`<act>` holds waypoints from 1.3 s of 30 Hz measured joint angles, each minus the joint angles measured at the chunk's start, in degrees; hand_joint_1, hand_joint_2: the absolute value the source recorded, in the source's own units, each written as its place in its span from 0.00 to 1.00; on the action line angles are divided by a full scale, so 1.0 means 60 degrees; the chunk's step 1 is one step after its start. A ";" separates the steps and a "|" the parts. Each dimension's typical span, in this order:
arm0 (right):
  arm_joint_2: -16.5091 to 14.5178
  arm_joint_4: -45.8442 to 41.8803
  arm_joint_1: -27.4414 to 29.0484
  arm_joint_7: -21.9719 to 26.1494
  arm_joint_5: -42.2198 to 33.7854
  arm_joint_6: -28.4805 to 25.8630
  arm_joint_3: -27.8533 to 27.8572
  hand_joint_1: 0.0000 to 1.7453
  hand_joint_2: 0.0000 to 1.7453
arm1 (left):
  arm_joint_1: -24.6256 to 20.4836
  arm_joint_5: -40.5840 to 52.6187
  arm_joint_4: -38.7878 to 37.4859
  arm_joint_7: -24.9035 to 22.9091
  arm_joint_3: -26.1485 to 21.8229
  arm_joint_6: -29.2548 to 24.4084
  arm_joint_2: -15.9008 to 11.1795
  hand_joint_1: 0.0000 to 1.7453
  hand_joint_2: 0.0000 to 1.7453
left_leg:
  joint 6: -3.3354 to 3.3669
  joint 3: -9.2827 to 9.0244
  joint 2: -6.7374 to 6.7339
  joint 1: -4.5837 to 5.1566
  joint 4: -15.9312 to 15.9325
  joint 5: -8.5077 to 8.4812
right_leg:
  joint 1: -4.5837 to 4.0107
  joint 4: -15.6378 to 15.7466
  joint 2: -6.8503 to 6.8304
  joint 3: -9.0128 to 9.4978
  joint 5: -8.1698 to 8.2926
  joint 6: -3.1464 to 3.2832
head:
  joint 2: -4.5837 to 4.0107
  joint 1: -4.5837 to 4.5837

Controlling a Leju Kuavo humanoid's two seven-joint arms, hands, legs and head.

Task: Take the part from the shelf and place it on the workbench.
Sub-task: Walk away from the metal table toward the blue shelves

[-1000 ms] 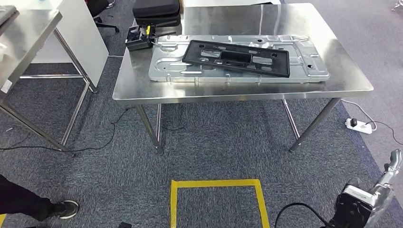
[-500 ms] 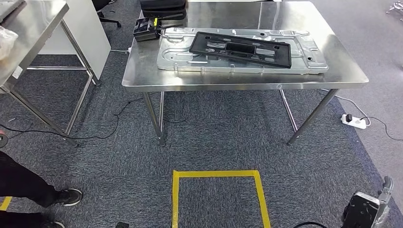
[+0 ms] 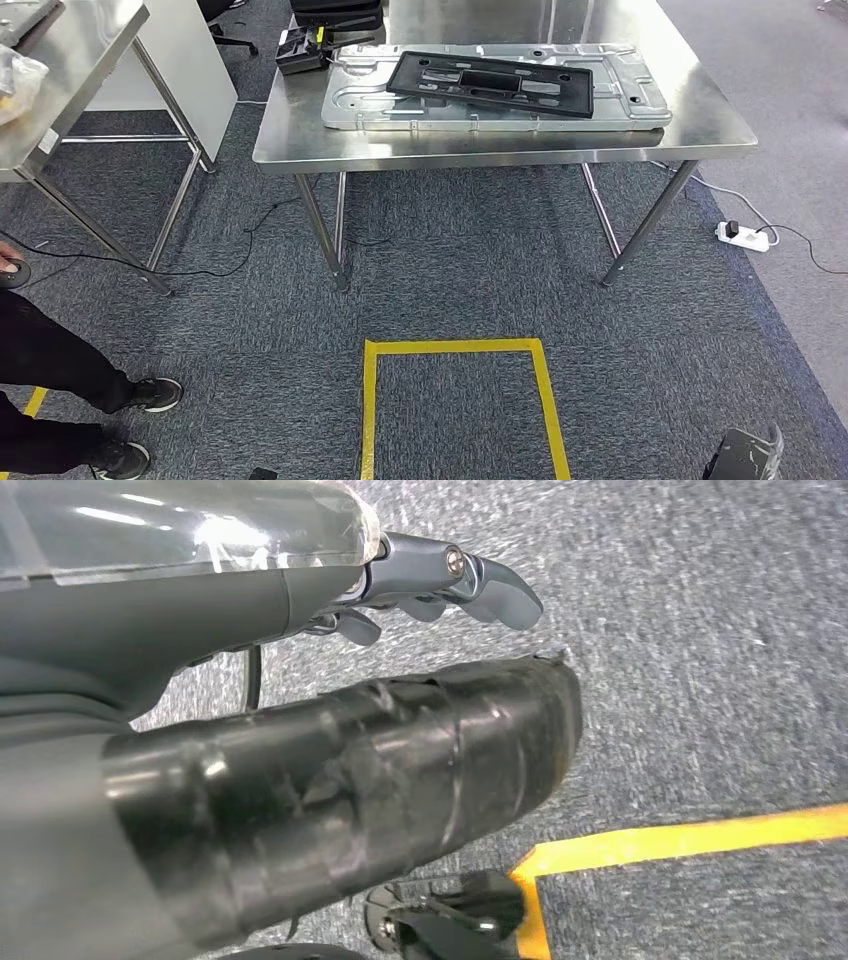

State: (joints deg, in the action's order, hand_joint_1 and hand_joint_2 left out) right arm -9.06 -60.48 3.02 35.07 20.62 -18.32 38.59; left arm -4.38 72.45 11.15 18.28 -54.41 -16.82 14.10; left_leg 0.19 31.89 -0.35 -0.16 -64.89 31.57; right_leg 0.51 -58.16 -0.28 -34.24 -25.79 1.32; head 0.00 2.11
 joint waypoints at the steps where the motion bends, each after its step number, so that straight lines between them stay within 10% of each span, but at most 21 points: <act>1: 0.0130 0.1289 -0.0280 0.0152 0.0116 -0.0008 0.0574 0.00 0.00 | -0.0013 0.0019 0.0000 -0.0014 -0.0001 0.0001 -0.0003 0.00 0.00 | 0.0052 -0.0522 0.0007 0.0020 0.0428 -0.0054 | -0.0017 -0.0055 -0.0007 -0.0210 0.0163 -0.0050 | 0.0000 0.0003; 2: 0.0255 0.2195 -0.0429 0.0111 0.0256 -0.0085 0.0934 0.00 0.00 | -0.0024 0.0020 0.0000 -0.0025 -0.0003 0.0000 -0.0005 0.00 0.00 | 0.0111 -0.0986 0.0016 0.0050 0.1168 -0.0130 | -0.0023 -0.0084 -0.0018 -0.0290 0.0254 -0.0105 | -0.0001 0.0005; 5: 0.0451 0.4075 -0.0608 -0.0703 0.0593 -0.0323 0.1623 0.00 0.00 | -0.0016 -0.0003 0.0000 -0.0019 -0.0014 -0.0004 0.0005 0.00 0.00 | 0.0201 -0.1091 0.0003 0.0053 0.1629 -0.0113 | -0.0013 -0.0059 -0.0052 -0.0329 0.0427 -0.0264 | -0.0003 0.0008; 10: 0.0421 0.6179 -0.0661 -0.2335 0.1060 -0.0530 0.2081 0.00 0.00 | -0.0008 -0.0062 0.0000 0.0009 -0.0063 -0.0013 0.0026 0.00 0.00 | 0.0420 -0.0655 -0.0102 -0.0006 0.1689 -0.0584 | 0.0041 -0.1925 0.0032 -0.0893 -0.1258 -0.0454 | -0.0001 0.0017; 12: 0.0370 0.6612 -0.0692 -0.2654 0.1302 -0.0479 0.2092 0.00 0.00 | -0.0006 -0.0072 0.0000 -0.0005 -0.0075 -0.0017 0.0028 0.00 0.00 | 0.0401 -0.0392 -0.0135 -0.0004 0.1564 -0.0698 | 0.0106 -0.2560 0.0031 -0.0865 -0.1349 -0.0531 | 0.0000 0.0018; 17: 0.0191 0.7204 -0.0804 -0.3016 0.1899 -0.0336 0.2079 0.00 0.00 | -0.0008 -0.0097 0.0000 -0.0053 -0.0132 -0.0045 0.0032 0.00 0.00 | 0.0205 0.0195 -0.0140 -0.0025 0.1098 -0.0848 | 0.0195 -0.0268 0.0048 0.0857 -0.0805 -0.0572 | 0.0000 0.0010; 20: 0.0088 0.7415 -0.0839 -0.3068 0.1995 -0.0327 0.2056 0.00 0.00 | -0.0003 -0.0105 0.0000 -0.0060 -0.0170 -0.0059 0.0034 0.00 0.00 | -0.0008 0.0292 -0.0125 -0.0021 0.1036 -0.0957 | 0.0146 -0.0049 0.0055 0.0807 -0.0800 -0.0381 | 0.0000 0.0002; 26: 0.0009 0.7603 -0.0883 -0.3102 0.2002 -0.0325 0.2038 0.00 0.00 | 0.0019 -0.0108 0.0000 -0.0074 -0.0220 -0.0060 0.0033 0.00 0.00 | -0.0224 0.1053 -0.0025 -0.0084 -0.1390 0.0870 | 0.0097 -0.0034 -0.0010 0.0208 -0.0297 -0.0021 | -0.0001 -0.0002; 28: 0.0003 0.7638 -0.0883 -0.3100 0.2043 -0.0292 0.2033 0.00 0.00 | 0.0020 -0.0108 0.0000 -0.0073 -0.0225 -0.0060 0.0033 0.00 0.00 | -0.0184 0.0753 -0.0024 -0.0081 -0.1428 0.0621 | 0.0055 -0.0075 -0.0007 -0.0005 -0.0146 -0.0029 | 0.0000 -0.0002; 33: -0.0106 0.7697 -0.0905 -0.3004 0.2245 -0.0186 0.1946 0.00 0.00 | -0.0023 -0.0109 0.0004 -0.0027 -0.0232 -0.0073 0.0012 0.00 0.00 | 0.0140 -0.1178 -0.0004 0.0063 0.1475 0.0025 | 0.0028 -0.0105 -0.0007 -0.0262 0.0197 -0.0187 | 0.0000 0.0000; 36: -0.0116 0.7726 -0.0918 -0.2952 0.2309 -0.0171 0.1894 0.00 0.00 | -0.0021 -0.0108 0.0003 -0.0014 -0.0235 -0.0076 0.0017 0.00 0.00 | 0.0257 -0.1118 -0.0039 0.0039 0.1740 -0.0164 | 0.0034 -0.0118 -0.0004 -0.0332 0.0247 -0.0362 | 0.0000 0.0001; 39: -0.0116 0.7739 -0.0921 -0.2952 0.2334 -0.0139 0.1878 0.00 0.00 | -0.0016 -0.0122 0.0004 -0.0015 -0.0240 -0.0082 0.0026 0.00 0.00 | 0.0410 -0.0845 -0.0102 -0.0006 0.1802 -0.0460 | 0.0037 -0.1194 0.0042 -0.0673 -0.0850 -0.0451 | -0.0002 0.0006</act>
State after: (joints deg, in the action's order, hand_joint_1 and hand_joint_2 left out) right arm -9.76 -14.04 -2.50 17.36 34.62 -19.16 49.86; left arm -4.48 71.72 11.17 18.19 -55.84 -17.31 14.26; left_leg 2.65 26.82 -0.97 -0.19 -54.07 28.81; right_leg 0.73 -65.32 -0.03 -38.28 -30.89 -1.39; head -0.01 2.15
